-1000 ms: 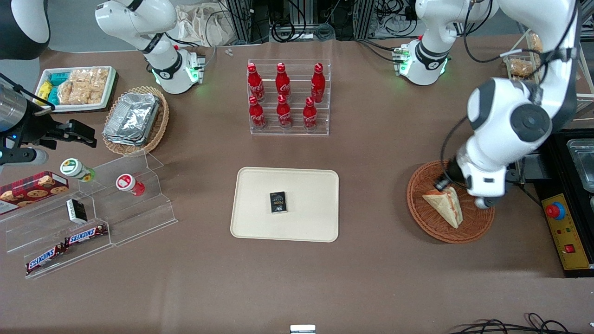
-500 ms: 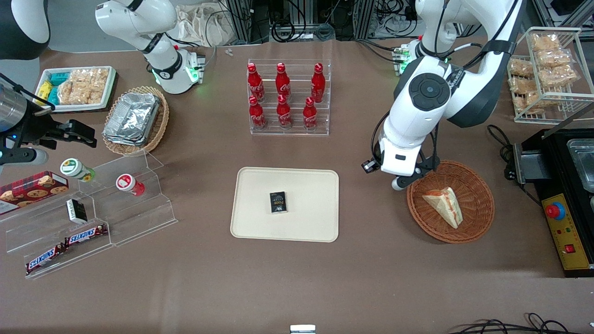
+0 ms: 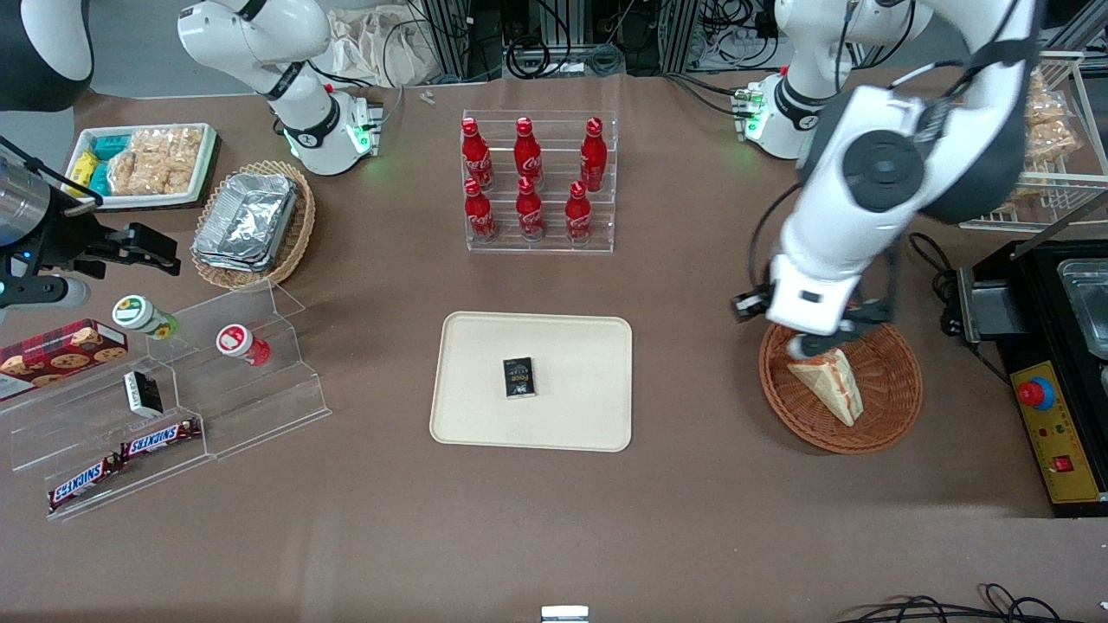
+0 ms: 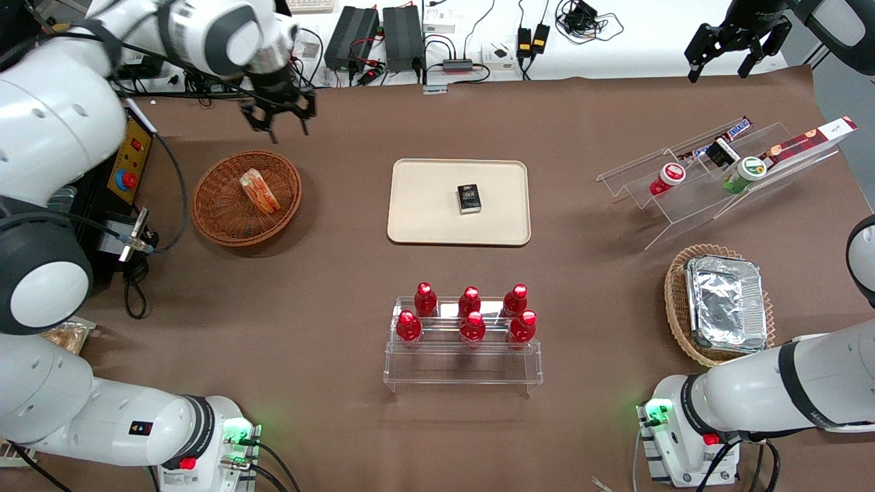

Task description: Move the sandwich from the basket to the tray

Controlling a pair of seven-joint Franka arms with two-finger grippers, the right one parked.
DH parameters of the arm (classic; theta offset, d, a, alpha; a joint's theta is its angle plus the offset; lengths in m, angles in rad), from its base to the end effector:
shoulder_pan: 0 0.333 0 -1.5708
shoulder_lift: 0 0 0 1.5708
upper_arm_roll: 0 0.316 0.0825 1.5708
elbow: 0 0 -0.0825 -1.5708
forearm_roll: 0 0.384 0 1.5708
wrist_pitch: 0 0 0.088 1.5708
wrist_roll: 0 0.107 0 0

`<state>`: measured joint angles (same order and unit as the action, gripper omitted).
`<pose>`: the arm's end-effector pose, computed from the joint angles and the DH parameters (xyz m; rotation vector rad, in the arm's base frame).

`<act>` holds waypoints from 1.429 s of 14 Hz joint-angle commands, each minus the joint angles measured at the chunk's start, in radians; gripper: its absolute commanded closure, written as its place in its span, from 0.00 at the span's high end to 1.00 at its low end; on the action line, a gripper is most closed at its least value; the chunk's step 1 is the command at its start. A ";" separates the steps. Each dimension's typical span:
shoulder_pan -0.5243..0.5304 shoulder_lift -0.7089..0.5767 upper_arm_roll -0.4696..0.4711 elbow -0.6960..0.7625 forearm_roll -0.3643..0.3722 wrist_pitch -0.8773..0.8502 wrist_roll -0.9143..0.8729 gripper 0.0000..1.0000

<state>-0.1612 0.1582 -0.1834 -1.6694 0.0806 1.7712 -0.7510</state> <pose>0.5740 -0.1919 0.5041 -3.0130 -0.5946 0.0304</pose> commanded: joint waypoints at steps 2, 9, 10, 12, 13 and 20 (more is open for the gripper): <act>0.167 -0.065 0.015 -0.082 0.016 -0.023 0.246 1.00; 0.304 0.050 0.015 -0.395 -0.027 0.557 0.031 1.00; 0.304 0.091 0.013 -0.394 -0.030 0.612 -0.022 1.00; 0.304 0.141 0.013 -0.397 -0.063 0.697 -0.048 1.00; 0.302 0.147 0.012 -0.398 -0.071 0.706 -0.048 1.00; 0.272 0.250 0.012 -0.400 -0.050 0.738 -0.039 0.31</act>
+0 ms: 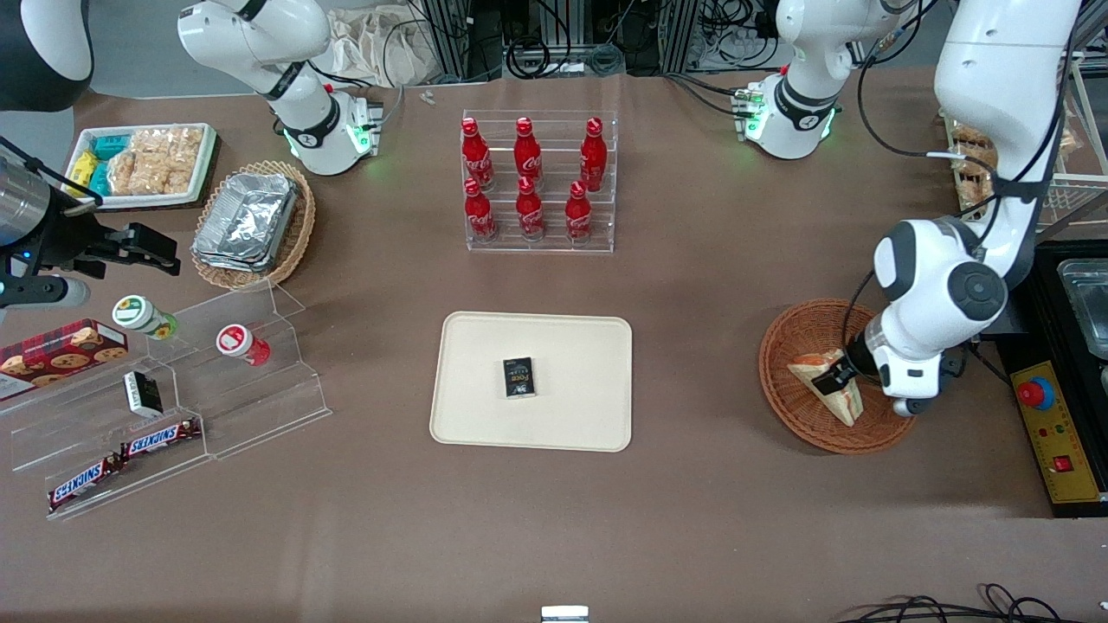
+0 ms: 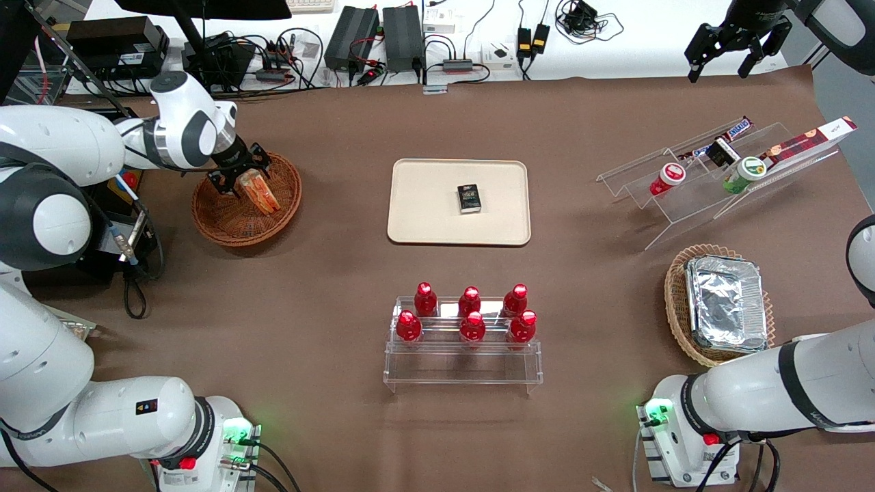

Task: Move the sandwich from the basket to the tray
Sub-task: 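Lift the sandwich and carry it with the left gripper to the cream tray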

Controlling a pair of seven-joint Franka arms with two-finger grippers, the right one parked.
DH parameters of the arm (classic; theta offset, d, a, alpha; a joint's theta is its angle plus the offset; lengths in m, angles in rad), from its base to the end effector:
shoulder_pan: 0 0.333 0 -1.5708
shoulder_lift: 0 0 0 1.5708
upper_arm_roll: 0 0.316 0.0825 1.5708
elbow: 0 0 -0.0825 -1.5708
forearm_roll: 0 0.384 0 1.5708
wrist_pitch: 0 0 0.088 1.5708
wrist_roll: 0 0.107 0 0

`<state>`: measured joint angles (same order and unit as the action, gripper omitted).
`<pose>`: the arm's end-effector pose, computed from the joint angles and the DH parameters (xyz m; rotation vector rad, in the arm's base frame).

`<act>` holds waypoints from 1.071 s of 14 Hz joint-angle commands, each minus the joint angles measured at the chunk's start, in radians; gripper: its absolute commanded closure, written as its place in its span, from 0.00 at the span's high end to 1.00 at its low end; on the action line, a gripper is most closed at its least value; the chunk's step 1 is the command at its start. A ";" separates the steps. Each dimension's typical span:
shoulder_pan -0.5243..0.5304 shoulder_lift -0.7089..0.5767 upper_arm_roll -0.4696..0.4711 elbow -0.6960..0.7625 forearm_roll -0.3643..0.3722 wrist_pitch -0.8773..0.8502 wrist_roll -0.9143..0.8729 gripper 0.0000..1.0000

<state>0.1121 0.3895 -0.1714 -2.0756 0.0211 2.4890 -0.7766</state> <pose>0.5911 -0.0335 0.2446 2.8878 1.0776 0.0099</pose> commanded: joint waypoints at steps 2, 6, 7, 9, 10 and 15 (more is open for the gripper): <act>-0.002 -0.007 0.000 0.006 0.011 0.013 -0.003 0.00; -0.003 -0.148 -0.115 0.141 0.007 -0.291 -0.010 0.00; -0.003 -0.147 -0.175 0.199 0.008 -0.380 -0.009 0.00; -0.005 -0.129 -0.302 0.241 0.020 -0.409 0.000 0.00; -0.005 -0.094 -0.365 0.246 0.083 -0.392 0.010 0.00; -0.078 0.145 -0.522 0.259 0.380 -0.123 -0.013 0.00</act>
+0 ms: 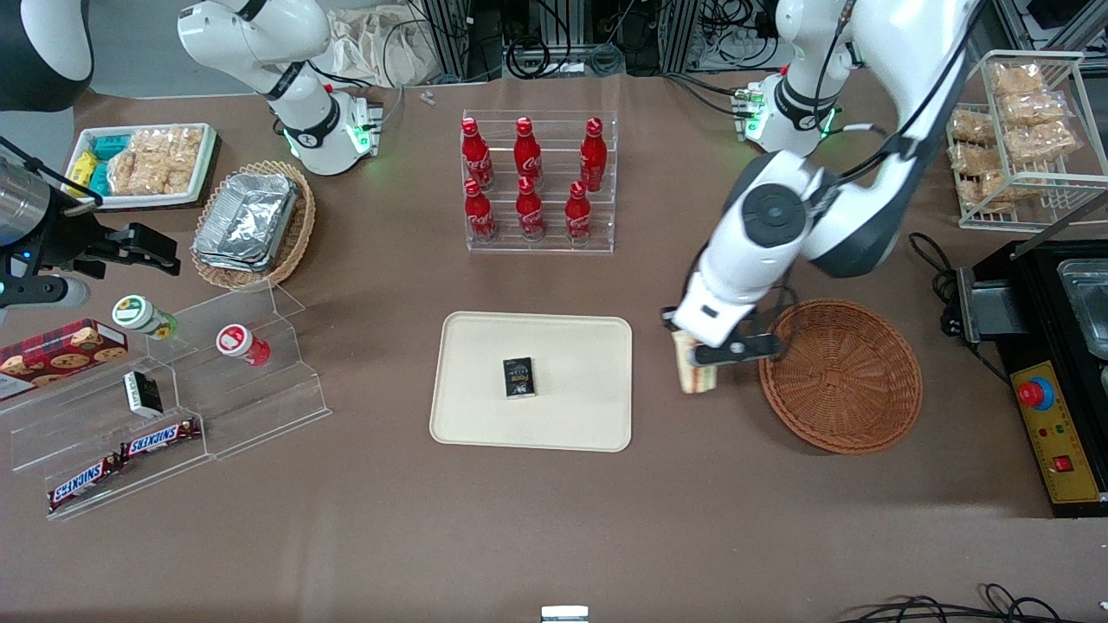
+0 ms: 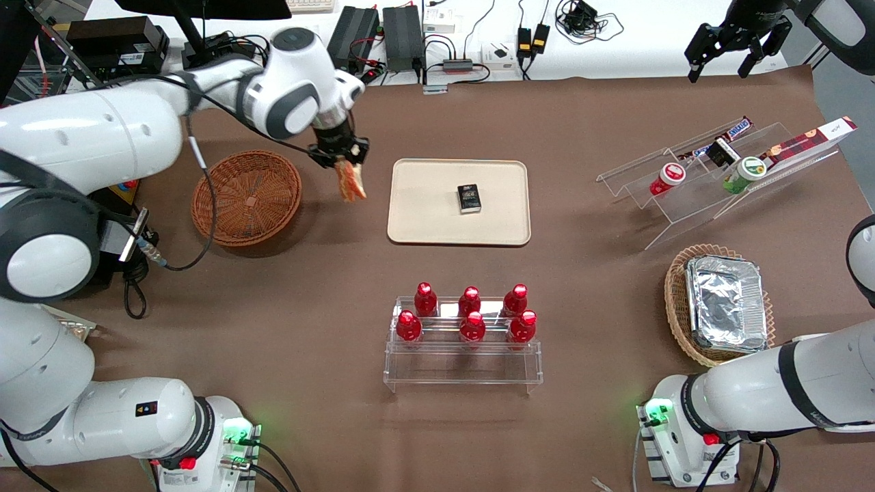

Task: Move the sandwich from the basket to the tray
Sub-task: 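Lift the sandwich and carry it with the left gripper to the cream tray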

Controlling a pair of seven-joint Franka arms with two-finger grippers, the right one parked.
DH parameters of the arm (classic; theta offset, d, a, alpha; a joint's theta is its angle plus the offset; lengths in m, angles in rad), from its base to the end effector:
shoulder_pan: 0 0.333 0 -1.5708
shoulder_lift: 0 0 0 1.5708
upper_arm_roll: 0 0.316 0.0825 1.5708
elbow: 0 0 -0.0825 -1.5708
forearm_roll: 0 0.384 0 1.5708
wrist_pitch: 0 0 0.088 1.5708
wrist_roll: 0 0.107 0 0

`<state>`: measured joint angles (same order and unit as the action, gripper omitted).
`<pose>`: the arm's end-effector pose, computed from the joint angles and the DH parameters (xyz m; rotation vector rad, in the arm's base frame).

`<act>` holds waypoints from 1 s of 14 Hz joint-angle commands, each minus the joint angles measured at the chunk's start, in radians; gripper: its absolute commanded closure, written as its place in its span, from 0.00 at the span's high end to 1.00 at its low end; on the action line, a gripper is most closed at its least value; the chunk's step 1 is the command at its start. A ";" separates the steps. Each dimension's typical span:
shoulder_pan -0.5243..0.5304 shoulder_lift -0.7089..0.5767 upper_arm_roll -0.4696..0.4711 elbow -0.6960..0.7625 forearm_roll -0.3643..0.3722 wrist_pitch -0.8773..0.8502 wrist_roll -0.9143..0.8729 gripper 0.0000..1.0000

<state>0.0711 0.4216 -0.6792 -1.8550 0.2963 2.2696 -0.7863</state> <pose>0.5464 -0.3320 0.3469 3.0566 0.0808 0.0966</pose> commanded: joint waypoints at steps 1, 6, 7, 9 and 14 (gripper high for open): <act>-0.048 0.158 -0.010 0.039 0.142 0.163 -0.019 0.00; -0.097 0.305 -0.007 0.091 0.358 0.215 -0.146 0.08; -0.108 0.334 -0.007 0.111 0.403 0.215 -0.196 0.35; -0.111 0.350 0.000 0.132 0.493 0.215 -0.286 0.99; -0.019 0.142 -0.028 0.129 0.413 0.141 -0.335 0.99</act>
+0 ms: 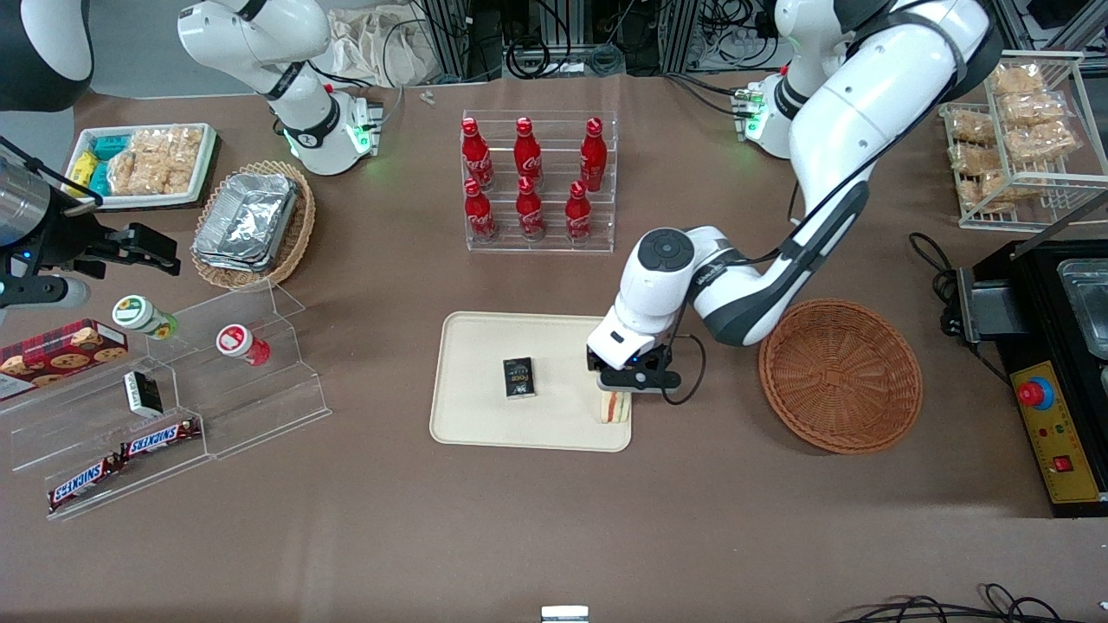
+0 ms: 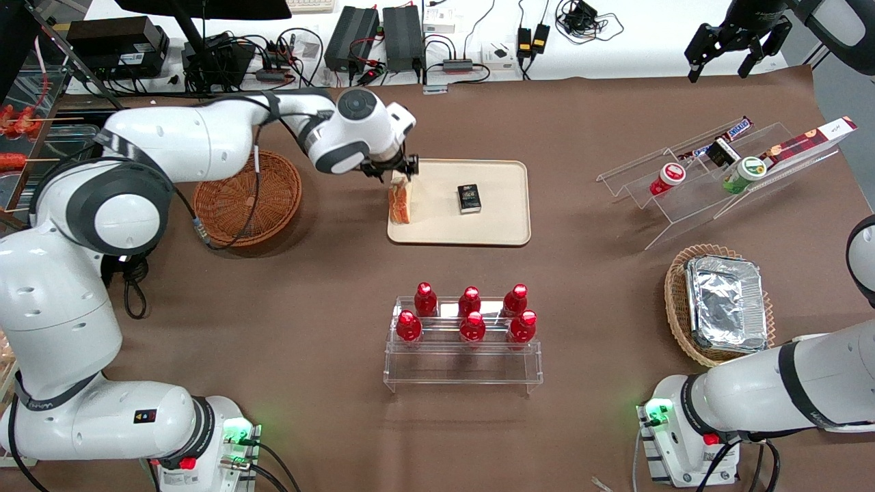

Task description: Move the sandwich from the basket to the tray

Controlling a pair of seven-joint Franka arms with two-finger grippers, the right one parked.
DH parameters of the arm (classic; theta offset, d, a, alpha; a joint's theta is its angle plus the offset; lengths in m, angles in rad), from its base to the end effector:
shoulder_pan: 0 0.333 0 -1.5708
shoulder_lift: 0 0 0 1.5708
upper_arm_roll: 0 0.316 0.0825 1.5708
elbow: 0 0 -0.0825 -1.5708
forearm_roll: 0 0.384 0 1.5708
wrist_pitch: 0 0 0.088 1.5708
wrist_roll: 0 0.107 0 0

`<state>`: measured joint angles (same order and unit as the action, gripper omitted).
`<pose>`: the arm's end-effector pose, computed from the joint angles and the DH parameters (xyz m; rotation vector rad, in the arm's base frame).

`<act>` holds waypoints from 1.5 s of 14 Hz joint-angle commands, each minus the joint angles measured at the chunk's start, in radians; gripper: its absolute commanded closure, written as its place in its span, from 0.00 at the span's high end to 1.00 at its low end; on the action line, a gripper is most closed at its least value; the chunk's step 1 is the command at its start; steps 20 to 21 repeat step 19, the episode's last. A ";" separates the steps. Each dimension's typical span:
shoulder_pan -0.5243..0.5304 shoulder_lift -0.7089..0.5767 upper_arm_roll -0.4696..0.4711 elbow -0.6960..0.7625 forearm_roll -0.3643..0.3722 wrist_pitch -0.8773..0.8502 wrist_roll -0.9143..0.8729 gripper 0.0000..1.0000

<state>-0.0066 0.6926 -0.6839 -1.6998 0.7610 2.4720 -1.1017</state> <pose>0.5736 -0.3916 0.2869 2.9769 0.0597 0.4354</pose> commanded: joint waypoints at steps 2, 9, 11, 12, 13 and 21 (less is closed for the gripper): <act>0.135 -0.214 -0.078 -0.023 -0.176 -0.155 0.058 0.99; 0.218 -0.418 -0.009 0.265 -0.543 -0.880 0.485 0.99; 0.174 -0.531 0.146 0.253 -0.664 -0.944 0.598 0.99; 0.104 -0.588 0.275 0.232 -0.708 -0.964 0.655 0.99; 0.012 -0.638 0.416 0.206 -0.742 -0.984 0.713 0.99; -0.058 -0.786 0.589 0.072 -0.763 -1.006 0.901 1.00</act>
